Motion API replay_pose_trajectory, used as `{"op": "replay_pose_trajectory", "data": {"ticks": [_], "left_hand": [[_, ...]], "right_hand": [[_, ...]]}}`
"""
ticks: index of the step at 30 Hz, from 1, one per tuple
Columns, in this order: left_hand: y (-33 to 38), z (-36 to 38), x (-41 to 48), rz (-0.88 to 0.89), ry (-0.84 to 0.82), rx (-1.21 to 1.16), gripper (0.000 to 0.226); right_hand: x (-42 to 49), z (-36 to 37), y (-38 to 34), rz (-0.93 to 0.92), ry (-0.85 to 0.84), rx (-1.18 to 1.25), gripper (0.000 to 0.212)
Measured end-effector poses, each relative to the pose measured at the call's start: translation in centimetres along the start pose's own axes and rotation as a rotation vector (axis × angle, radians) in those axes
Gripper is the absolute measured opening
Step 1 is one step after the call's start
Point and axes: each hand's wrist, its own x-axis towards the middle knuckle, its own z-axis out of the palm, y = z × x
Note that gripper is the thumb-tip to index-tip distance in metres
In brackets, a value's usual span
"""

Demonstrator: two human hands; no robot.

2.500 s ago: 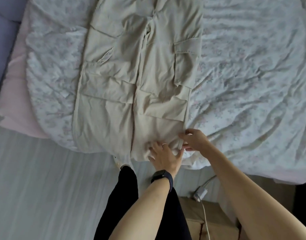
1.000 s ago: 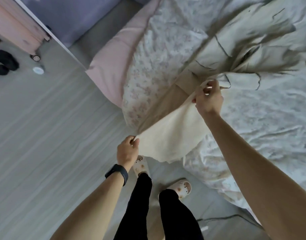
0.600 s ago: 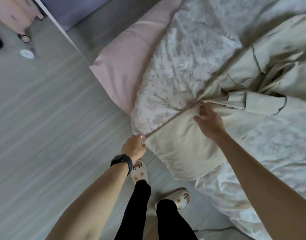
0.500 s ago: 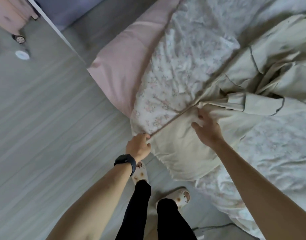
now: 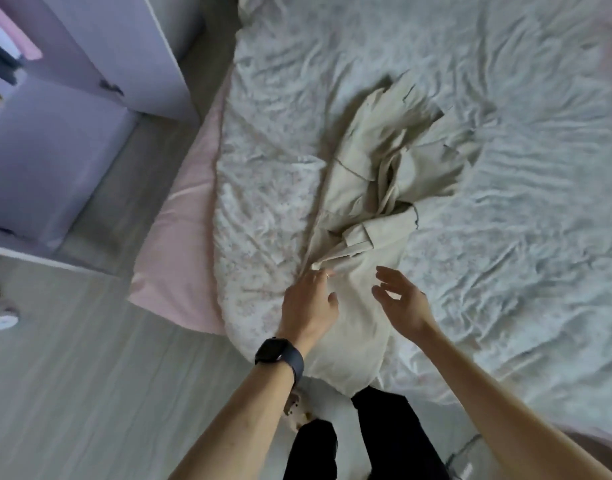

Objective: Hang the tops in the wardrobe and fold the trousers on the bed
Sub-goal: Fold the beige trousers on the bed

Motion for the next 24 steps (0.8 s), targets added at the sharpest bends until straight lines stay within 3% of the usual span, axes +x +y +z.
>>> {"op": "replay_pose_trajectory", "data": {"ticks": [6, 11, 19, 24], "left_hand": [[9.1, -0.7, 5.7, 0.184, 0.012, 0.13, 0.04], [13.0, 1.6, 11.7, 0.213, -0.041, 0.271, 0.043], [20.4, 8.5, 23.5, 0.297, -0.075, 0.437, 0.045], [22.1, 13.7, 27.7, 0.332, -0.043, 0.649, 0.06]], "right_hand": [[2.0, -8.2, 1.1, 0.03, 0.195, 0.177, 0.035], [6.7, -13.1, 3.9, 0.085, 0.235, 0.237, 0.034], [21.3, -21.9, 8.9, 0.251, 0.215, 0.243, 0.035], [31.5, -24.8, 10.1, 0.368, 0.223, 0.35, 0.055]]}}
